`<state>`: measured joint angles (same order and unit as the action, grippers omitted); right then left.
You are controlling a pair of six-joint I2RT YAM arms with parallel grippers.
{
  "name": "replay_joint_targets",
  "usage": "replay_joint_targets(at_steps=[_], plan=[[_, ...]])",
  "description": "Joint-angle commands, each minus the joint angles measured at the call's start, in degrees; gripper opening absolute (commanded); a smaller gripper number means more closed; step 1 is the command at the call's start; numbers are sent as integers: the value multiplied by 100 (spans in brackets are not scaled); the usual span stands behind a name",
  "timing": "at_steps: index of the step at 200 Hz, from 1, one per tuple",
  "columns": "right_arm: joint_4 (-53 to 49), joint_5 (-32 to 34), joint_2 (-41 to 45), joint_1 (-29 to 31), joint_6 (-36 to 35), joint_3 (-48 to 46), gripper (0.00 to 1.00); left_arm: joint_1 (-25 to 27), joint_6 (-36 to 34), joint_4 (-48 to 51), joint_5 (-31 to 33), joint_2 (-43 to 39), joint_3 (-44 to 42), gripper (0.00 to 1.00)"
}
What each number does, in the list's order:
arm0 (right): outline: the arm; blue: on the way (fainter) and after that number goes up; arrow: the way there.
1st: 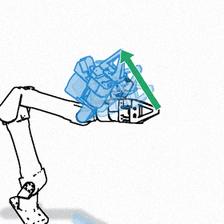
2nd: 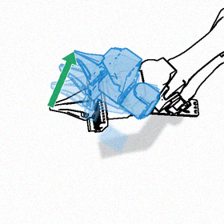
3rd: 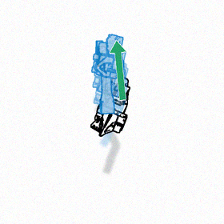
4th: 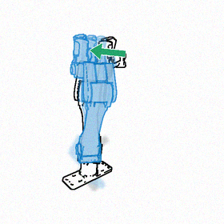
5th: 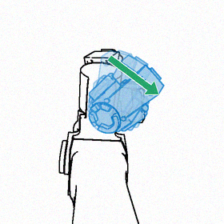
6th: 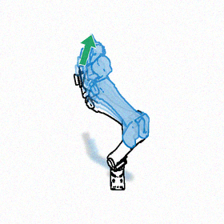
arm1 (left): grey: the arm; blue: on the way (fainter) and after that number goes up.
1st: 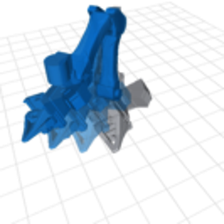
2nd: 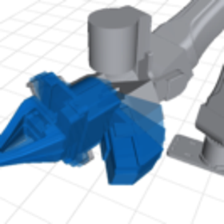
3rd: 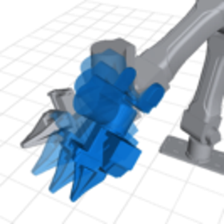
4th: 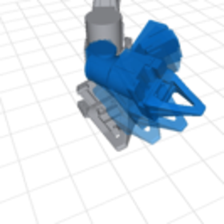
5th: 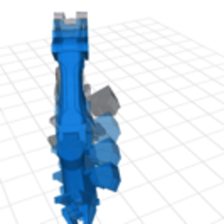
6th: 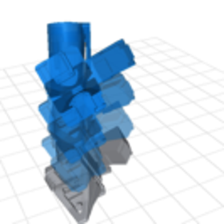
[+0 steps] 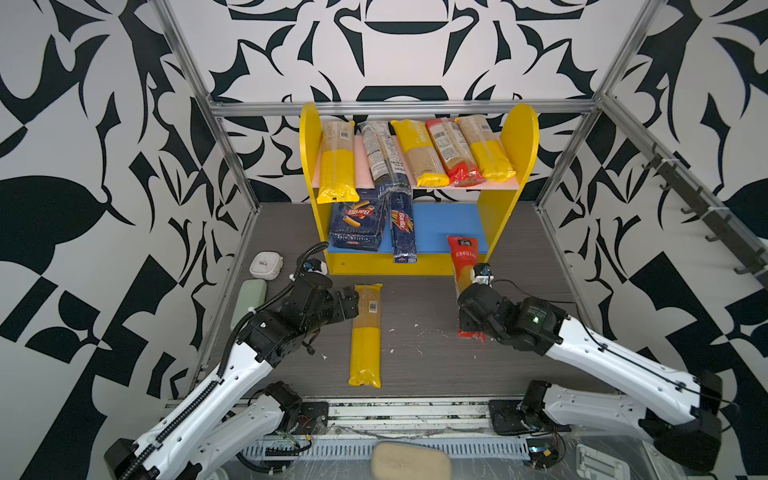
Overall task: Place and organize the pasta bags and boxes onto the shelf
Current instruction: 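Carry the red bag to the blue shelf and stand it beside the spaghetti box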
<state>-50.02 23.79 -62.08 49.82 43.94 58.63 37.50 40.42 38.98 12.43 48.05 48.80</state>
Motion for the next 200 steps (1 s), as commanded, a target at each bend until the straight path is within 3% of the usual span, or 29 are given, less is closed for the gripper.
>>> replay_joint_targets(at_steps=[1, 53, 200], plan=[[1071, -21, -224, -369, -1067, 778, 0, -23, -111, -78, 65, 33, 215, 99], [1513, -338, -1068, -915, -1681, 1586, 0, -23, -262, -75, 92, 223, 364, 99], [2080, -791, -2753, -1595, -2010, 2955, 0, -23, -429, 39, 406, 212, 344, 99]])
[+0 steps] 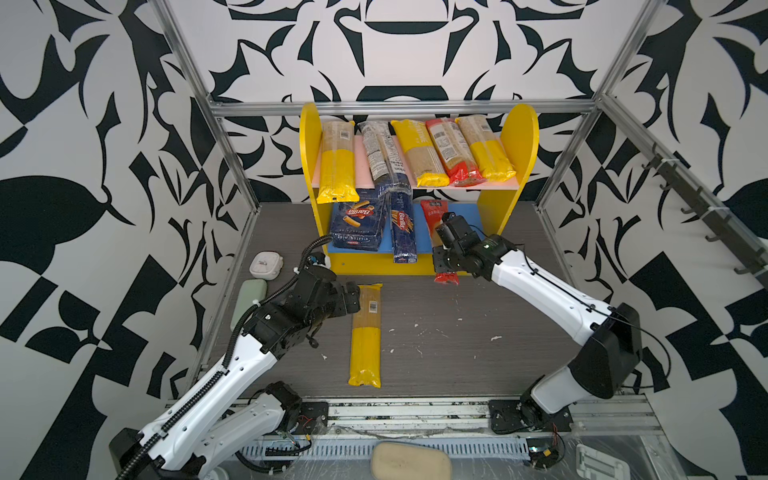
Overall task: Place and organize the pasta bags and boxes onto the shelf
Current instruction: 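Carry the red bag to the blue shelf and stand it beside the spaghetti box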
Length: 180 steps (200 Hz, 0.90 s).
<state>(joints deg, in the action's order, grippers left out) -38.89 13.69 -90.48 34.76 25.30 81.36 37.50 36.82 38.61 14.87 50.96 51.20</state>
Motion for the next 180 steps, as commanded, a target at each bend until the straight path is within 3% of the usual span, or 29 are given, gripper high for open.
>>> replay_joint_targets(at_steps=[1, 72, 95, 123, 133, 180], plan=[[969, 220, 72, -86, -147, 694, 0, -23, -69, 72, 163, -82, 102, 99], [1117, 218, -955, -300, -229, 1643, 0, -23, -321, 85, 273, 120, 145, 99], [1122, -60, -1245, -403, -212, 1774, 32, -23, -402, 153, 342, 151, 153, 99], [1087, -161, -1366, -418, -158, 1736, 50, -23, -421, 167, 364, 160, 153, 99], [1179, -201, -1304, -418, -131, 1607, 74, -23, -421, 181, 343, 152, 152, 99], [1143, -87, -824, -422, -51, 1162, 77, -23, -403, 204, 310, 10, 80, 99]])
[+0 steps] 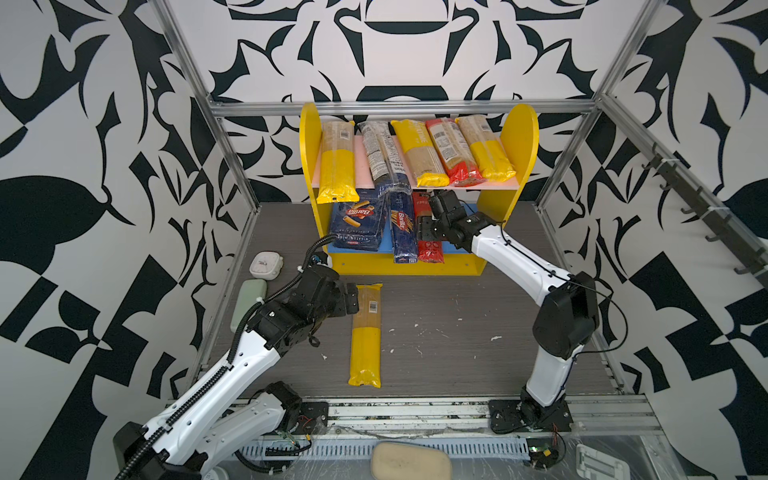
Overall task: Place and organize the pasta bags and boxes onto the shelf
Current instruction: 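Carry the red bag to the blue shelf and stand it beside the spaghetti box, then release the red bag and lower the right gripper onto the yellow-banded bag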
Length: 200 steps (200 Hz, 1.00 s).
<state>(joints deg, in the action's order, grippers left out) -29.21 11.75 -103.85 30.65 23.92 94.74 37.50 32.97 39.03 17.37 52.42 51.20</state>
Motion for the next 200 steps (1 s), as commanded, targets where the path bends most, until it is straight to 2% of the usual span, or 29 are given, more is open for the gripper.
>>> replay_joint_targets(at_steps=[1, 41, 63, 79, 82, 86, 114, 153, 200], plan=[[177, 108, 523, -13, 91, -193, 77, -23, -19, 165, 59, -141, 77, 99], [57, -6, 1241, 20, 442, -985, 80, -22, 111, 259, 12, -411, -56, 99], [-4, 146, 1776, 275, 616, -1553, 82, -23, 200, 376, 6, -636, -134, 99], [-230, 460, 2084, 688, 749, -1846, 83, -23, 231, 486, 22, -821, -196, 99], [-270, 538, 2135, 804, 784, -1898, 93, -23, 240, 516, 20, -849, -203, 99], [-318, 632, 2209, 951, 836, -1974, 99, -23, 246, 560, 22, -891, -214, 99], [-413, 1029, 2578, 2071, 1457, -2525, 100, -23, 328, 738, 26, -1227, -276, 99], [-415, 1604, 2188, 3567, 2484, -2857, 100, -23, 572, 1153, 26, -1744, -347, 99], [24, 1368, 999, 4199, 2995, -2634, 100, -23, 746, 1345, 58, -2224, -278, 99]])
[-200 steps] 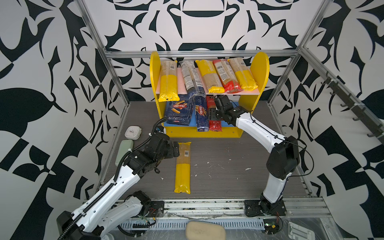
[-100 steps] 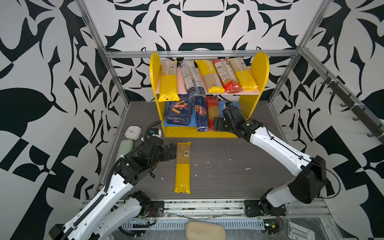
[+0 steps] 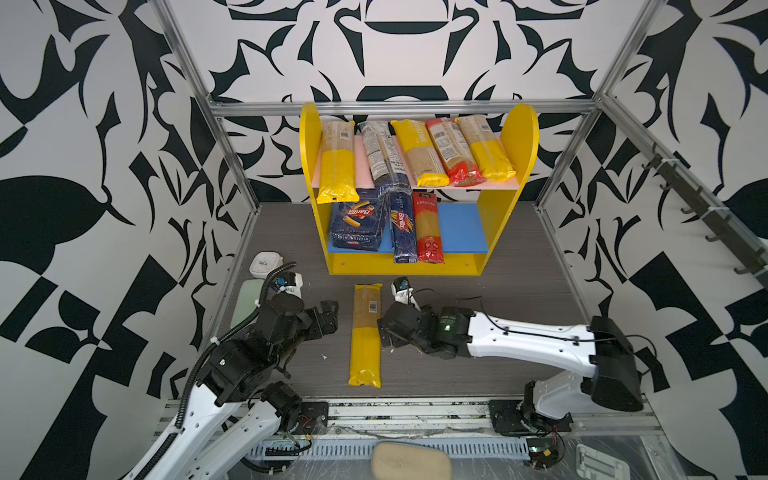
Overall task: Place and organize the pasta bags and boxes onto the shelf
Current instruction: 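Release the red bag and lower the right gripper onto the yellow-banded bag, then grasp the yellow-banded spaghetti bag with the right gripper and tilt it upright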
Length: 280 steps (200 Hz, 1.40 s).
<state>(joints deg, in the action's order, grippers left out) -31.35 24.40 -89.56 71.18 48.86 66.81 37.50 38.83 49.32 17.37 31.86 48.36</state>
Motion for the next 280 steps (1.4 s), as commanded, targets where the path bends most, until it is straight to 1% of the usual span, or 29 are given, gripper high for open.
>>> replay_joint_targets(at_steps=[1, 34, 64, 113, 126, 156, 199, 209, 215, 220, 228, 235, 240, 255, 262, 274, 280], plan=[[250, 97, -461, 158, 506, 176, 100, -23, 160, 315, 57, -174, 15, 99], [363, -196, -1405, 322, 587, 707, 100, -23, 160, 429, 82, -285, 119, 99], [450, -383, -1906, 418, 640, 1036, 100, -23, 147, 508, 113, -398, 182, 99], [400, -554, -2299, 477, 766, 1280, 100, -23, 116, 597, 187, -540, 244, 99], [394, -670, -2407, 494, 845, 1282, 100, -23, 103, 598, 182, -559, 244, 99], [138, -674, -2608, 564, 1020, 1308, 100, -23, 91, 589, 162, -576, 241, 99], [56, -824, -2798, 611, 1227, 1246, 99, -23, 82, 580, 136, -602, 218, 99], [38, -881, -2853, 611, 1257, 1255, 91, -23, 81, 572, 141, -608, 218, 99], [32, -918, -2888, 613, 1259, 1255, 81, -23, 74, 568, 129, -612, 218, 99], [16, -972, -2920, 610, 1268, 1265, 77, -23, 72, 570, 131, -611, 218, 99], [-16, -1020, -2964, 616, 1279, 1282, 61, -23, 72, 574, 127, -624, 218, 99], [-29, -1054, -2979, 609, 1286, 1267, 51, -23, 72, 579, 132, -629, 218, 99], [-16, -1090, -2975, 608, 1298, 1233, 46, -23, 74, 583, 127, -632, 214, 99], [156, -1190, -2846, 615, 1330, 1028, 35, -23, 74, 584, 127, -637, 218, 99], [241, -1211, -2734, 611, 1357, 897, 24, -23, 72, 580, 133, -637, 218, 99], [328, -1225, -2492, 609, 1380, 667, 13, -23, 72, 579, 136, -637, 216, 99], [353, -1194, -2347, 608, 1377, 561, 2, -23, 72, 583, 136, -628, 210, 99]])
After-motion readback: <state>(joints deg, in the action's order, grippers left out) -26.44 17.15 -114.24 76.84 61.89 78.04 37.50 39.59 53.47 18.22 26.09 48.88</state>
